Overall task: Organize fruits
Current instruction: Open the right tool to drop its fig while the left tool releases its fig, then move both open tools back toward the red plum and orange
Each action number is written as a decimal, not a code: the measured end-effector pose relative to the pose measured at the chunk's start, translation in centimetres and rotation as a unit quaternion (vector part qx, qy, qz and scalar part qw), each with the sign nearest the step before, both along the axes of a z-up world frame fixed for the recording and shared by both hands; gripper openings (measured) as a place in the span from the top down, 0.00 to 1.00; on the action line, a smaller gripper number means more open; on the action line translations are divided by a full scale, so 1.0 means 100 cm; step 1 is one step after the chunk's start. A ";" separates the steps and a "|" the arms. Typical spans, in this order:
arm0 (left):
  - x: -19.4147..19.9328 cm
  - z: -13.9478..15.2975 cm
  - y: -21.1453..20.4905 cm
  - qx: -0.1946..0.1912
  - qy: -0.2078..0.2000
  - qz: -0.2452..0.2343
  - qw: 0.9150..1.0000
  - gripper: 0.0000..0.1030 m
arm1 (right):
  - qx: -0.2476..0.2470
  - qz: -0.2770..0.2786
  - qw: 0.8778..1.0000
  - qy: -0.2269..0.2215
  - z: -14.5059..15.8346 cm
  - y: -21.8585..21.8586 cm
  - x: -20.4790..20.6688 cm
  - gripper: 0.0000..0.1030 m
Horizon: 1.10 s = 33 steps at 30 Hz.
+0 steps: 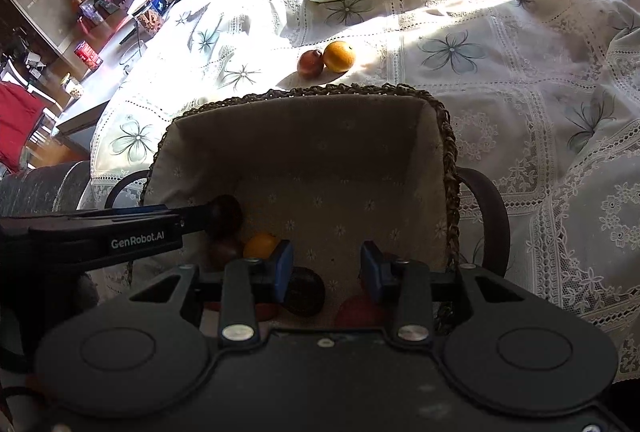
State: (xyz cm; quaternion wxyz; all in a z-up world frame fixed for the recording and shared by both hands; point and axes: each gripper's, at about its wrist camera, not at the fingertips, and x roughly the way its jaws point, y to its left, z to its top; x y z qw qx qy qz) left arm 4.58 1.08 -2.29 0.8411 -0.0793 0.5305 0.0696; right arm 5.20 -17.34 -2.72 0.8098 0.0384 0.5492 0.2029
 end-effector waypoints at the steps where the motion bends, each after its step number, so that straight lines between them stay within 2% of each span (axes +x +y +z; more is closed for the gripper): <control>1: 0.000 0.000 -0.001 0.002 0.000 -0.001 1.000 0.51 | -0.001 0.000 1.000 0.000 0.000 0.000 0.000 0.61; 11: -0.001 0.008 -0.004 0.018 -0.015 -0.012 1.000 0.51 | -0.009 0.003 1.000 0.001 0.000 0.001 0.004 0.61; 18: 0.016 0.033 0.004 0.038 -0.051 -0.006 0.998 0.51 | -0.006 -0.008 0.999 -0.048 0.031 -0.002 0.021 0.61; 21: 0.036 0.043 0.011 0.044 -0.064 0.008 0.997 0.51 | -0.009 -0.025 0.998 -0.062 0.038 0.000 0.043 0.61; 25: 0.068 0.048 0.016 0.045 -0.067 0.020 0.997 0.51 | -0.012 -0.045 0.997 -0.055 0.032 0.009 0.086 0.60; 29: 0.107 0.038 0.020 0.040 -0.046 0.035 0.997 0.51 | -0.030 -0.055 0.997 -0.040 0.013 0.027 0.131 0.60; 33: 0.140 0.016 0.029 0.040 -0.015 0.061 0.997 0.51 | -0.038 -0.061 0.997 -0.011 -0.008 0.042 0.166 0.60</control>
